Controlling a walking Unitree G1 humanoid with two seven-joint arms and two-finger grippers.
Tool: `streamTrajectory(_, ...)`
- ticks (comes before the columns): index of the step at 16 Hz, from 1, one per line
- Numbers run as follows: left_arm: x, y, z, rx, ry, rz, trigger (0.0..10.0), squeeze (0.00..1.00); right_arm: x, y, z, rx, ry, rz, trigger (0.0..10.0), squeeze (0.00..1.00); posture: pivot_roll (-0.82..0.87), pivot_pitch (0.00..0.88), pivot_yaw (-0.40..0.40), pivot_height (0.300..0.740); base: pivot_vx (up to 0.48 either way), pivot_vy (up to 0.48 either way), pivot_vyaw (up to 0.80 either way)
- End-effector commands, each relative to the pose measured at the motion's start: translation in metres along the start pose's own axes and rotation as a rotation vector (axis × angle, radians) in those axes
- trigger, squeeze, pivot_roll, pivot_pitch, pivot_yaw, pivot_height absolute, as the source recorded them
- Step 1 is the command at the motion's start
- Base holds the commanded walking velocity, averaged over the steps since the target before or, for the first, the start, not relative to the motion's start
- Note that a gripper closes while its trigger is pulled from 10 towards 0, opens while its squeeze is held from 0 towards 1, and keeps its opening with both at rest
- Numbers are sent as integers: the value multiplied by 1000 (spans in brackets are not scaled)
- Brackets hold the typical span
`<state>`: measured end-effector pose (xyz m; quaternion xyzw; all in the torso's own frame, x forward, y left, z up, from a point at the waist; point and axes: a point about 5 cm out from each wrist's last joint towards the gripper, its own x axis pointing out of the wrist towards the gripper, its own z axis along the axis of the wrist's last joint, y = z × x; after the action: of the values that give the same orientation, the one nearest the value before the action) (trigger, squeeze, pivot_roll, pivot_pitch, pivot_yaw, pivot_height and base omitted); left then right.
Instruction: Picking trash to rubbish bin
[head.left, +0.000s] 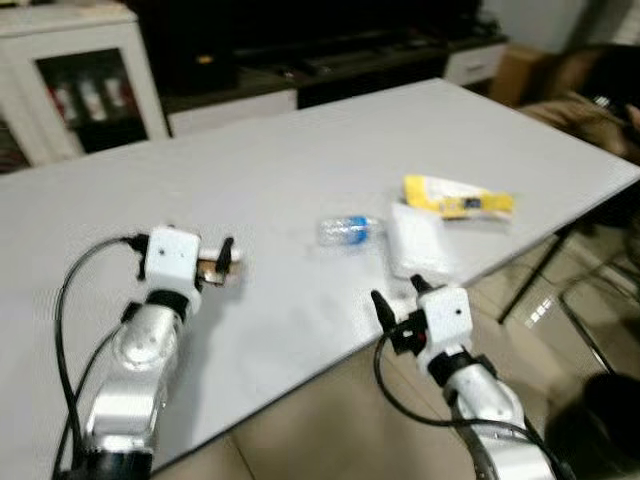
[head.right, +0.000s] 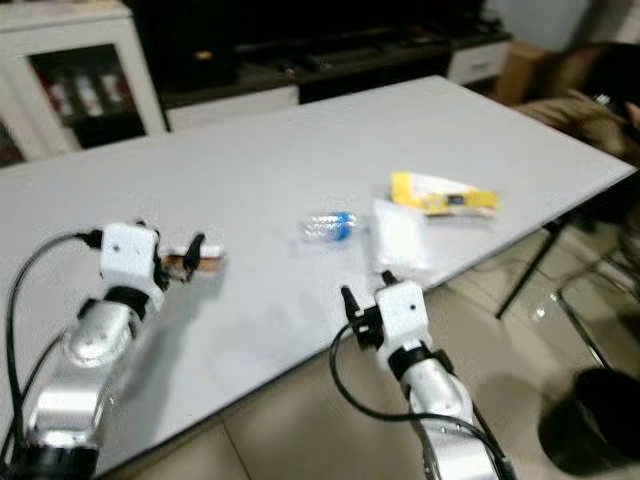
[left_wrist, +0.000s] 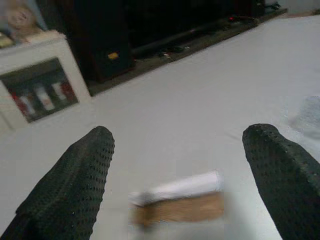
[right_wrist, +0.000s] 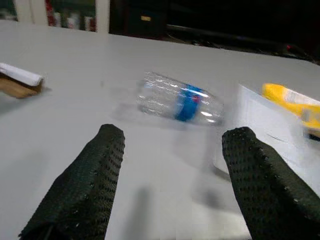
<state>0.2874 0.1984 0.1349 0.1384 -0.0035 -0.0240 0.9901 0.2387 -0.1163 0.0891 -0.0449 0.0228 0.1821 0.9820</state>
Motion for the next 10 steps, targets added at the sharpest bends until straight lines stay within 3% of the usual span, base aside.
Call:
streamTrajectory(1,4,3,-1,1,2,-6,10000,0,2,2,5,-12,-20,5,10000,0,13,0,-20,740,296,0,0)
streamTrajectory(3,9,7,-1,23,-2,-15,10000,0,1,2,4,-13,-17,2,10000,0,11,0,-16,740,298,0,0)
streamTrajectory(7,23,14,-7,38,7,-144,10000,0,-1,2,3,-18,-12,-3,10000,0,4,0,-8,740,0,0,0)
streamTrajectory(8,28,16,-8,30,25,-234,10000,1000,-2,2,3,-17,-11,-7,10000,0,4,0,-4,740,0,0,0)
streamTrajectory(10,35,17,-10,97,65,-394,10000,1000,-5,2,2,-17,-8,-12,10000,0,2,0,3,740,0,0,0)
